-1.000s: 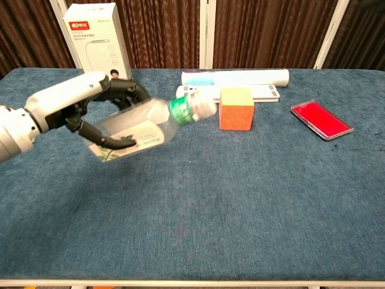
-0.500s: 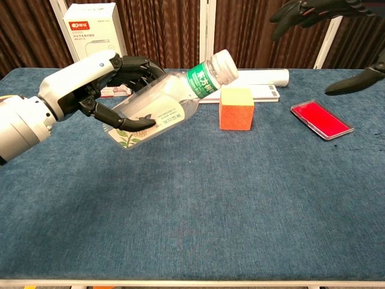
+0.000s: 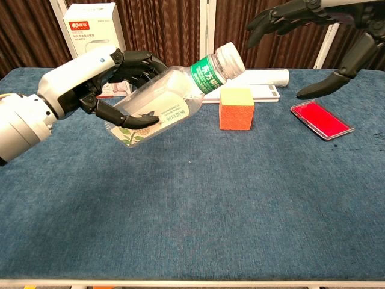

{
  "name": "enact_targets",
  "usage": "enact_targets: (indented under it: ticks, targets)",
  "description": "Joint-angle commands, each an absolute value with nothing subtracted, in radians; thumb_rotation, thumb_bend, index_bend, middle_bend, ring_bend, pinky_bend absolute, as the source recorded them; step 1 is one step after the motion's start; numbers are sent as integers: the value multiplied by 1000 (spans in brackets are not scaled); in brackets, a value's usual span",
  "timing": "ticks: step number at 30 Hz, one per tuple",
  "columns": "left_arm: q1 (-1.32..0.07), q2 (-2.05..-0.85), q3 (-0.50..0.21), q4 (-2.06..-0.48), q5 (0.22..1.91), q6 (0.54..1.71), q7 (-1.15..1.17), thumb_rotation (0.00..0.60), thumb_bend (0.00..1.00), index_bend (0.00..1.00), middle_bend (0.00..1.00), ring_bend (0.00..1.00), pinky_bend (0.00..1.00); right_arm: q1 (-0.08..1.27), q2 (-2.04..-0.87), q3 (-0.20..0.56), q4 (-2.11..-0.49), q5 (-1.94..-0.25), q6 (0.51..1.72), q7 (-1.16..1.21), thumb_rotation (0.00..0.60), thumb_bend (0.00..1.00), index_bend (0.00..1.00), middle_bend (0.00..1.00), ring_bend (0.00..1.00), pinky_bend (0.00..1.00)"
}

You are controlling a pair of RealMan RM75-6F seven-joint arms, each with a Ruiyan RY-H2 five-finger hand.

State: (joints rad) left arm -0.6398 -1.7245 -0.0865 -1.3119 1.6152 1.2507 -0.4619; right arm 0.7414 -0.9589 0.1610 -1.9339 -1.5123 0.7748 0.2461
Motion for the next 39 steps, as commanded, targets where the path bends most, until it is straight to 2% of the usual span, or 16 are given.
enact_targets:
  ticks: [1, 39]
  targets:
    - [-640, -1725, -85, -1315, 1616, 1253, -457, 600, 431, 472, 486, 408, 324, 750, -969, 157, -1935, -1508, 767, 235, 573, 96, 207, 15, 0, 0]
    - [-648, -1731, -76, -1305, 1604, 1250, -464, 600, 431, 473, 486, 408, 322, 777, -988, 141, -1972, -1487, 794, 160, 571, 98, 207, 15, 0, 0]
